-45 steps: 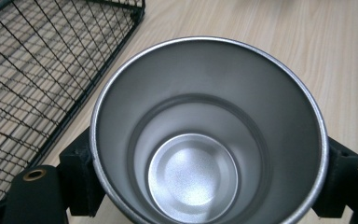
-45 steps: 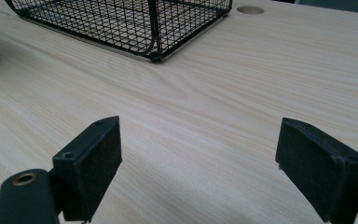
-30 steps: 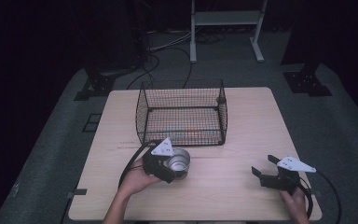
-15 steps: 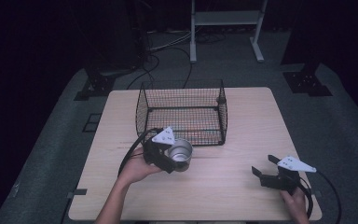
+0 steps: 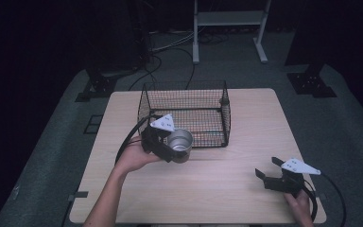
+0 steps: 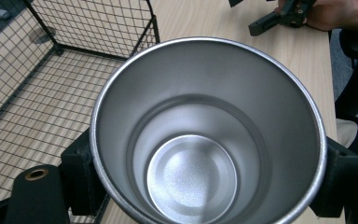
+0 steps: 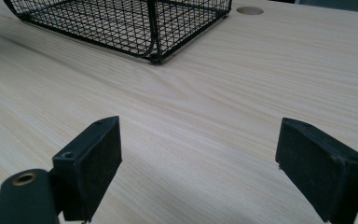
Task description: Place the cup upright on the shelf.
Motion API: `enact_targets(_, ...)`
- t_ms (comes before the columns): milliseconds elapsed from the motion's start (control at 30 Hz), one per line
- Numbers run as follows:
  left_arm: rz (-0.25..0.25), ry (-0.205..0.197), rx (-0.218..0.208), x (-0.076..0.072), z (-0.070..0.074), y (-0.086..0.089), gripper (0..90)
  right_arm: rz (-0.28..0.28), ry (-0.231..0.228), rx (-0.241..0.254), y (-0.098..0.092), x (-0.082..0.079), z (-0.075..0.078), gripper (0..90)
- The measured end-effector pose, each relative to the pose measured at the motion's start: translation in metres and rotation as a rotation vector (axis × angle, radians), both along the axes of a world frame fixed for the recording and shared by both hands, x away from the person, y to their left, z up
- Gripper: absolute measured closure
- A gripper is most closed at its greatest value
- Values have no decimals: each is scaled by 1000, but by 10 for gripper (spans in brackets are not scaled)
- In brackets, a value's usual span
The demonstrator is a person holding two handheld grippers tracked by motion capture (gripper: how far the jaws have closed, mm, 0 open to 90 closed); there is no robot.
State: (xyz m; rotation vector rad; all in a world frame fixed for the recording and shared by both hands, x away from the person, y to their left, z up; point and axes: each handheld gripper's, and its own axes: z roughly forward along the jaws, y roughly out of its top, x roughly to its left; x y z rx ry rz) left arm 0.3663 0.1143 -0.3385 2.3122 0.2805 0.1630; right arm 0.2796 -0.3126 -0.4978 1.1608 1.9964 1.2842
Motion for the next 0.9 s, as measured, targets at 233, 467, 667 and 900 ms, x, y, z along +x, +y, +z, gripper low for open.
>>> enact_targets(233,-4,5,-3,8,10,-1,176,0,-1,1,0,0,0,136)
enact_targets(467,-9,1,24,14,24,-4,176,1,0,3,0,0,0,136)
enact_targets(667,-15,-7,44,21,38,-8,176,1,-1,7,-1,0,0,136)
enact_targets(900,-3,-14,38,33,49,-12,177,2,-2,14,-1,0,0,136)
